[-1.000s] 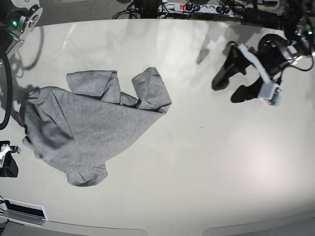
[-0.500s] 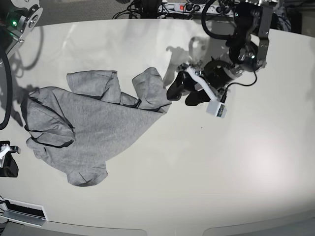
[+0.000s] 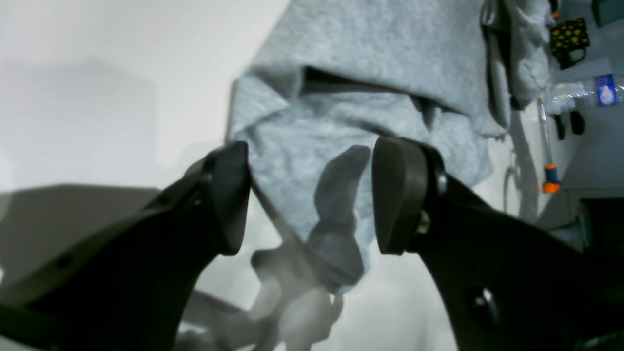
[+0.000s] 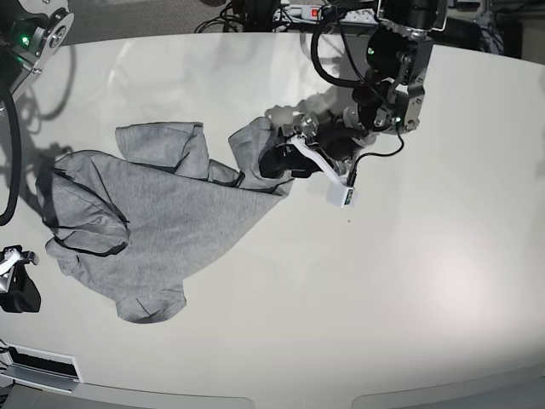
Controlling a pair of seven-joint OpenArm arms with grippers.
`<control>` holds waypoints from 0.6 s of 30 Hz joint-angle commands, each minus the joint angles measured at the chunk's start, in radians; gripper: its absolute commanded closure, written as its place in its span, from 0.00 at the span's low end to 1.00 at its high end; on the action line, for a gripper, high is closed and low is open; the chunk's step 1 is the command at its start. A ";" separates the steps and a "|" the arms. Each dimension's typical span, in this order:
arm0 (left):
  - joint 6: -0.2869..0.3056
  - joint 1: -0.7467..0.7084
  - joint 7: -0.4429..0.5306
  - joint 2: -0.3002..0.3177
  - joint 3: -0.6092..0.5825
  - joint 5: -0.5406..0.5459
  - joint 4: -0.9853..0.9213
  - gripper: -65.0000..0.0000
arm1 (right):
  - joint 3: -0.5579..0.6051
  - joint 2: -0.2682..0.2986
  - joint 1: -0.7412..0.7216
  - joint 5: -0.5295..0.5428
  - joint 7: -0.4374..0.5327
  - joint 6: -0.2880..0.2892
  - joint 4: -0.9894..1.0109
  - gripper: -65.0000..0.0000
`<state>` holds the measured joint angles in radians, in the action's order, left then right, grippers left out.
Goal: Layout the t-shirt on the table in an organized manner, then fold the t-shirt properly
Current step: 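Reach the left gripper to the shirt's sleeve and grasp it, then grasp the shirt with the right gripper near the collar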
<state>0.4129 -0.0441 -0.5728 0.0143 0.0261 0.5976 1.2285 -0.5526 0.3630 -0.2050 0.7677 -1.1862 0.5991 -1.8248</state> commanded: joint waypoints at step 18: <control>-0.112 0.205 -0.175 -0.027 -0.078 -0.234 0.061 1.00 | -0.004 0.042 -0.019 0.071 -0.002 0.003 -0.014 0.70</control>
<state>0.3019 0.1375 -0.7731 -0.0082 -0.0521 0.3458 1.2648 -0.5526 0.3840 -0.2054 0.8223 -1.2129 0.5999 -1.8248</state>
